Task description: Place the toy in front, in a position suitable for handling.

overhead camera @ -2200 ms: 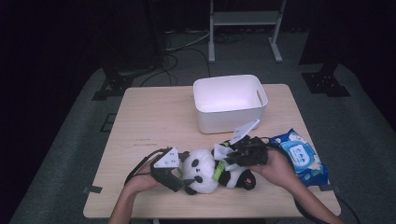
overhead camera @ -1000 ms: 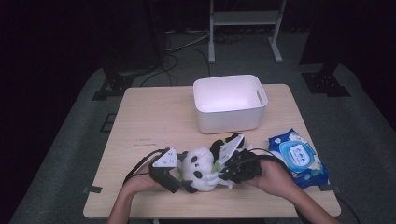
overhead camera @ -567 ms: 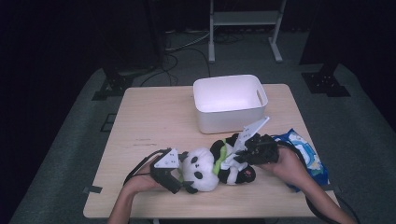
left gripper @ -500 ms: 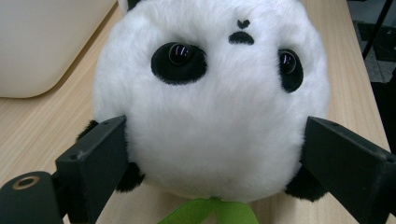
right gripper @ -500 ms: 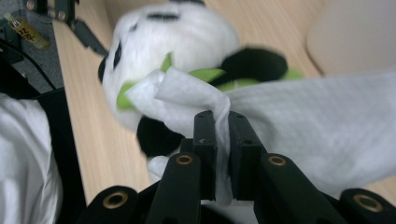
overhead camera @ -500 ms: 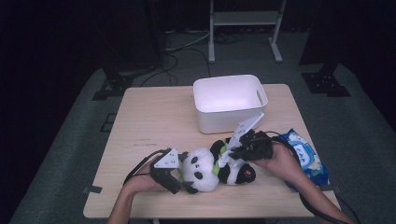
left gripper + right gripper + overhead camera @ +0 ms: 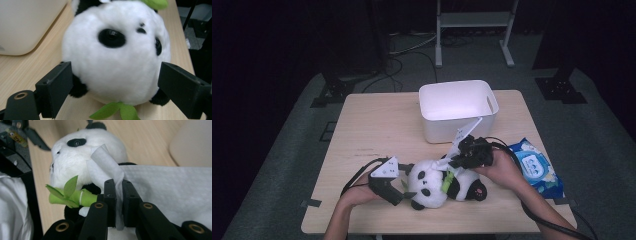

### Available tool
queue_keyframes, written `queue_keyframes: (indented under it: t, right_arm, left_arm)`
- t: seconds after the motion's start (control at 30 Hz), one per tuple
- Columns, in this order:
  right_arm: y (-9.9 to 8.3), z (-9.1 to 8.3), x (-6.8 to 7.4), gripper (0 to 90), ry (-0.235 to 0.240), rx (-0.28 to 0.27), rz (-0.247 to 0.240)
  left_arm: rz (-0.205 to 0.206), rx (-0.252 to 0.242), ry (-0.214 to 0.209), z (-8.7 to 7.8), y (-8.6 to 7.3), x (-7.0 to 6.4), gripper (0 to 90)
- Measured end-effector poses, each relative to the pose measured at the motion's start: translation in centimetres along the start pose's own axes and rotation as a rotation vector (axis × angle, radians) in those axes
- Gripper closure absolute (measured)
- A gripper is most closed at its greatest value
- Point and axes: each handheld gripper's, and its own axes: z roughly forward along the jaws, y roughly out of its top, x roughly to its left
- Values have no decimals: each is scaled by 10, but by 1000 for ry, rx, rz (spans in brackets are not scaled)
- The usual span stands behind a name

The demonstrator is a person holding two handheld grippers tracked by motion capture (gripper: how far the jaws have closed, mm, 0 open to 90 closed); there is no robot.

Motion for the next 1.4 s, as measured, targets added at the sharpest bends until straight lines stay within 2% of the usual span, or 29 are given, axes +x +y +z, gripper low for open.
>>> queue_keyframes:
  t: [0.07,0.2,0.27,0.3,0.33,0.37,0.4,0.43,0.47,0.53,0.6,0.73,0.83,0.9,0.97,1.1,1.2,1.23,1.33,1.4]
  right_arm:
    - [-3,-1,2,827,5,-1,-9]
    - [-16,-7,16,826,26,-3,-25]
    - [-20,-8,21,826,31,-8,-30]
    - [-22,-9,24,829,42,-4,-35]
    - [-24,-7,26,830,68,15,-39]
    - [-24,-7,26,830,68,15,-39]
    - [-27,-2,31,829,80,47,-50]
    - [-34,8,40,833,97,61,-67]
    - [-34,7,42,833,106,60,-68]
    - [-35,6,44,832,93,61,-74]
    - [-35,6,45,832,94,61,-78]
    - [-27,2,43,831,91,54,-82]
    - [-17,0,45,830,97,26,-90]
    - [-12,-1,47,830,94,15,-96]
    - [0,-2,49,830,102,-20,-107]
    - [22,3,52,827,81,-49,-129]
    - [37,15,54,825,76,-47,-140]
    - [42,24,55,823,72,-18,-157]
    - [43,30,52,823,63,13,-173]
    - [37,25,45,823,73,17,-144]
  left_arm:
    - [-5,-5,2,-2,1,0,101]
    - [-47,-20,0,-7,5,1,86]
    - [-55,-20,1,-7,5,2,67]
    - [-74,-23,-19,-6,5,2,67]
    - [-74,-23,-19,-6,5,2,67]
    - [-86,-27,-35,-4,5,2,67]
    - [-91,-24,-53,-2,5,2,67]
    - [-101,-23,-71,0,5,2,56]
    - [-109,-17,-84,3,5,2,56]
    - [-138,7,-122,13,3,2,56]
    - [-163,7,-138,20,1,2,55]
    - [-213,-21,-138,20,-3,5,145]
    - [-213,-15,-131,19,-2,5,215]
    - [-193,-2,-118,18,0,4,228]
    - [-164,10,-112,17,3,2,247]
    - [-118,13,-103,16,6,-2,248]
    - [-74,23,-86,15,9,-5,253]
    - [-62,35,-77,14,11,-6,261]
    - [-65,41,-71,13,11,-5,265]
    - [-73,37,-72,13,10,-5,264]
